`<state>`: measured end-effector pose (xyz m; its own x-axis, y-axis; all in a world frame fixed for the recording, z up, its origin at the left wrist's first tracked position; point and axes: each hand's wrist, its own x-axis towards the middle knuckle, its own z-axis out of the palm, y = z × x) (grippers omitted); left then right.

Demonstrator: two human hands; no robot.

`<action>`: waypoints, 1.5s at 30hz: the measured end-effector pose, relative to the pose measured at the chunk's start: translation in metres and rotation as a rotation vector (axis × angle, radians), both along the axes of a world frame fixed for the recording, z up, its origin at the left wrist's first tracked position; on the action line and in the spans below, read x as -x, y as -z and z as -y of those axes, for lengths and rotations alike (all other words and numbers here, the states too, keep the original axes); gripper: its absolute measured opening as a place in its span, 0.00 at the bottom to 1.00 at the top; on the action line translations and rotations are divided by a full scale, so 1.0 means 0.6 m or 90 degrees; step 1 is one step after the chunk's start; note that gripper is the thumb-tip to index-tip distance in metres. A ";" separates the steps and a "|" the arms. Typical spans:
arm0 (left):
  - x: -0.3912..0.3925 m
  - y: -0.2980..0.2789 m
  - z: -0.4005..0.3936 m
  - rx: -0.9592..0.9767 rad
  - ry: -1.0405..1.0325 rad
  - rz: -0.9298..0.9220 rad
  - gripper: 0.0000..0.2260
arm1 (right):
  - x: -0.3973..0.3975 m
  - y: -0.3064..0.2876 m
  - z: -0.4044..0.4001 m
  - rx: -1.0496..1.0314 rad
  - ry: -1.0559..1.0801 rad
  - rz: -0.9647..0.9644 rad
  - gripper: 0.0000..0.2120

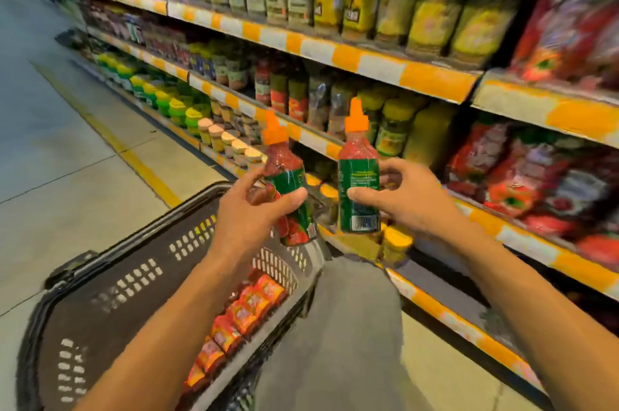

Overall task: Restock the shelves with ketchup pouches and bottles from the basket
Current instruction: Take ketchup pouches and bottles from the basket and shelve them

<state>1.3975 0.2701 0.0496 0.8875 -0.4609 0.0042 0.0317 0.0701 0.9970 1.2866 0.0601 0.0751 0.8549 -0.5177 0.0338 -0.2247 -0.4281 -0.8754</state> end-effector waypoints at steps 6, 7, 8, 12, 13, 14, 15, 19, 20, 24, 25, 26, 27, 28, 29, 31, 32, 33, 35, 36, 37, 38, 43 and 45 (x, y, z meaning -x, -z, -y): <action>0.086 -0.022 0.159 -0.001 0.146 0.019 0.21 | 0.163 0.024 0.073 -0.009 0.188 0.047 0.18; 0.103 -0.015 0.186 -0.007 0.171 0.022 0.21 | 0.188 0.041 0.081 -0.025 0.218 0.049 0.17; 0.120 -0.006 0.210 -0.014 0.192 0.022 0.20 | 0.212 0.058 0.087 -0.035 0.247 0.044 0.18; 0.189 0.052 0.306 -0.058 0.255 -0.005 0.24 | 0.292 0.145 0.115 -0.051 0.359 -0.015 0.23; 0.215 0.080 0.335 -0.079 0.278 -0.013 0.24 | 0.321 0.175 0.125 -0.068 0.395 -0.032 0.24; 0.226 0.095 0.346 -0.093 0.274 -0.016 0.24 | 0.329 0.192 0.127 -0.074 0.410 -0.037 0.24; 0.238 0.116 0.360 -0.106 0.274 -0.022 0.24 | 0.342 0.212 0.129 -0.076 0.427 -0.049 0.24; 0.287 0.222 0.424 -0.179 0.264 -0.057 0.25 | 0.393 0.297 0.149 -0.086 0.511 -0.071 0.23; 0.295 0.248 0.436 -0.197 0.258 -0.055 0.26 | 0.403 0.318 0.152 -0.093 0.529 -0.077 0.23; 0.311 0.344 0.475 -0.271 0.253 0.012 0.27 | 0.419 0.394 0.163 -0.111 0.576 -0.087 0.25; 0.310 0.365 0.484 -0.289 0.262 0.027 0.27 | 0.418 0.411 0.167 -0.115 0.587 -0.087 0.26; 0.306 0.386 0.494 -0.304 0.272 0.040 0.27 | 0.417 0.427 0.170 -0.120 0.596 -0.086 0.26; 0.301 0.405 0.505 -0.316 0.282 0.052 0.27 | 0.413 0.442 0.173 -0.123 0.600 -0.083 0.26; 0.294 0.421 0.515 -0.321 0.291 0.062 0.26 | 0.410 0.456 0.176 -0.124 0.600 -0.074 0.25; 0.287 0.437 0.526 -0.323 0.302 0.070 0.26 | 0.406 0.471 0.179 -0.122 0.601 -0.067 0.24; 0.273 0.461 0.550 -0.316 0.327 0.081 0.27 | 0.395 0.494 0.186 -0.114 0.609 -0.054 0.23; 0.267 0.471 0.562 -0.309 0.341 0.084 0.27 | 0.388 0.503 0.189 -0.113 0.613 -0.050 0.23; 0.261 0.481 0.575 -0.299 0.355 0.088 0.27 | 0.380 0.510 0.193 -0.114 0.618 -0.043 0.23; 0.250 0.497 0.601 -0.284 0.388 0.106 0.26 | 0.366 0.521 0.200 -0.126 0.628 -0.030 0.22; 0.246 0.503 0.615 -0.281 0.404 0.114 0.25 | 0.361 0.527 0.202 -0.132 0.631 -0.024 0.22; 0.242 0.510 0.629 -0.281 0.417 0.118 0.23 | 0.356 0.534 0.204 -0.137 0.634 -0.019 0.22; 0.239 0.517 0.643 -0.281 0.427 0.119 0.22 | 0.354 0.541 0.204 -0.142 0.636 -0.014 0.22; 0.244 0.544 0.703 -0.282 0.447 0.105 0.25 | 0.357 0.570 0.206 -0.150 0.655 0.039 0.24; 0.253 0.554 0.722 -0.269 0.441 0.094 0.24 | 0.361 0.579 0.211 -0.154 0.655 0.050 0.25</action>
<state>1.2456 -0.1632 -0.2825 0.4046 -0.8928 -0.1980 -0.2027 -0.2987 0.9326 1.0698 -0.0663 -0.2724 0.0007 -0.9913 -0.1313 -0.3185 0.1243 -0.9397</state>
